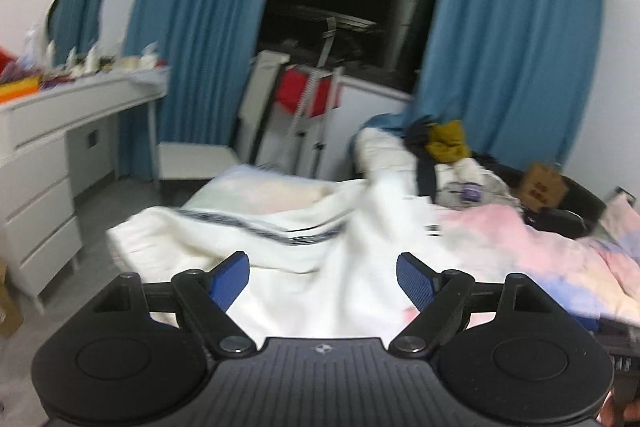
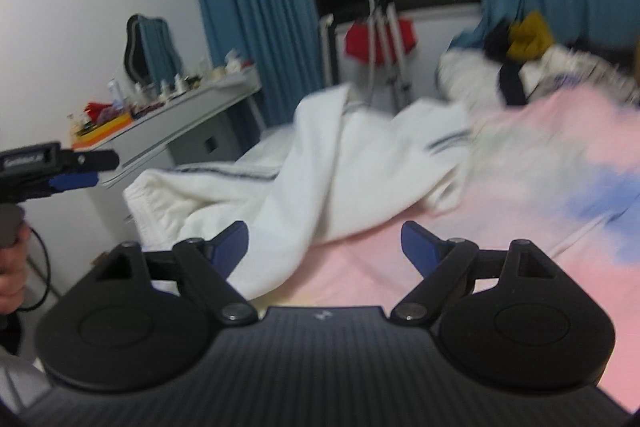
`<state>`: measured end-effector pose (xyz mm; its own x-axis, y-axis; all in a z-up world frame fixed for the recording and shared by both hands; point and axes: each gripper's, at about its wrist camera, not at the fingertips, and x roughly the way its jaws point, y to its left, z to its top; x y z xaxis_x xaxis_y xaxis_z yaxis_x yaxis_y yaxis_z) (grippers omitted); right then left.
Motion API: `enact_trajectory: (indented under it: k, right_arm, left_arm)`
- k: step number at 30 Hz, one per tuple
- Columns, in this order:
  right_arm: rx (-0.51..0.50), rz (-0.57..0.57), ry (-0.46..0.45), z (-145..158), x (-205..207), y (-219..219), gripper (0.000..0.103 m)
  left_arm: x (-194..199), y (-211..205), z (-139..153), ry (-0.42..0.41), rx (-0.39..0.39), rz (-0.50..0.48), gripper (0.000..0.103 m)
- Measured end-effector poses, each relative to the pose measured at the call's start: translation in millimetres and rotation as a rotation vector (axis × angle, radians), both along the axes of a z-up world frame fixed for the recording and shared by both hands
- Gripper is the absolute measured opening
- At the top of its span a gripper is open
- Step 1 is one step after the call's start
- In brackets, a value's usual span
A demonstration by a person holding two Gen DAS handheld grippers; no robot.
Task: Fold clothes
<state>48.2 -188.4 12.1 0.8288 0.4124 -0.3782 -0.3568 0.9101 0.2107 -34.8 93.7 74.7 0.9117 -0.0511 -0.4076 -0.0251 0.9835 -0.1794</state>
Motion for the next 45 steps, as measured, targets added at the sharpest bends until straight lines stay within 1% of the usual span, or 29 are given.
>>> enact_trajectory:
  k: [2,4,6,9,11,13,15,16,19,21,24,26,28,30,32,33,34,36,37,39,40,42,45]
  right_arm:
    - [-0.023,-0.030,-0.050,5,-6,-14,0.085]
    - [-0.028,-0.060,-0.077,2,-9,-28,0.085]
    - [-0.005,-0.095,-0.066,-6,-5,-40,0.085]
    - [0.034,-0.124,-0.018,-17,4,-53,0.085]
    - [0.057,-0.156,-0.008,-20,8,-59,0.085]
    - [0.091,-0.177,0.000,-23,13,-66,0.085]
    - [0.112,-0.191,0.008,-27,18,-72,0.085]
    - [0.088,-0.203,0.005,-28,21,-74,0.085]
    - [-0.050,-0.222,-0.039,-34,27,-76,0.085]
    - [-0.088,-0.252,-0.018,-41,35,-81,0.085]
    - [0.026,-0.272,0.058,-53,53,-101,0.085]
    - [0.081,-0.284,0.113,-65,68,-109,0.085]
    - [0.082,-0.305,0.153,-79,80,-114,0.085]
    - [0.075,-0.319,0.186,-92,90,-118,0.085]
    - [0.088,-0.326,0.229,-105,99,-120,0.085]
    - [0.095,-0.329,0.252,-111,103,-121,0.085]
    - [0.101,-0.329,0.258,-114,105,-122,0.085]
    - [0.106,-0.329,0.257,-117,108,-121,0.085]
    - [0.100,-0.330,0.252,-119,110,-120,0.085]
    - [0.081,-0.337,0.247,-122,115,-117,0.085]
    - [0.079,-0.337,0.247,-122,116,-116,0.085]
    - [0.080,-0.335,0.248,-121,117,-114,0.085]
    - [0.075,-0.331,0.228,-115,111,-110,0.085]
  left_arm:
    - [-2,-26,-5,-0.020,-0.011,-0.022,0.083]
    - [0,-46,-17,-0.018,-0.020,-0.038,0.084]
    - [9,-61,-33,0.006,-0.016,-0.052,0.084]
    - [33,-70,-54,0.072,0.006,-0.051,0.084]
    - [53,-73,-59,0.098,0.042,-0.044,0.085]
    - [82,-76,-60,0.129,0.092,-0.017,0.086]
    - [115,-77,-54,0.138,0.121,-0.012,0.087]
    - [133,-78,-51,0.136,0.125,-0.015,0.087]
    - [186,-80,-45,0.151,0.141,-0.032,0.087]
    - [224,-79,-36,0.139,0.138,-0.034,0.088]
    - [283,-73,-28,0.151,0.066,-0.011,0.089]
    - [323,-72,-25,0.156,0.024,-0.023,0.089]
    - [362,-77,-26,0.173,0.007,-0.041,0.088]
    - [399,-86,-32,0.184,0.033,-0.038,0.087]
    - [433,-101,-44,0.250,0.128,-0.028,0.073]
    - [445,-108,-51,0.283,0.186,-0.026,0.057]
    - [455,-114,-56,0.308,0.234,-0.028,0.045]
    - [462,-123,-62,0.337,0.296,-0.043,0.028]
    - [460,-125,-60,0.335,0.306,-0.048,0.023]
    - [450,-129,-52,0.320,0.323,-0.059,0.017]
    - [437,-132,-45,0.300,0.342,-0.072,0.010]
    - [394,-144,-27,0.237,0.371,-0.128,0.009]
    - [323,-159,2,0.138,0.366,-0.242,0.008]
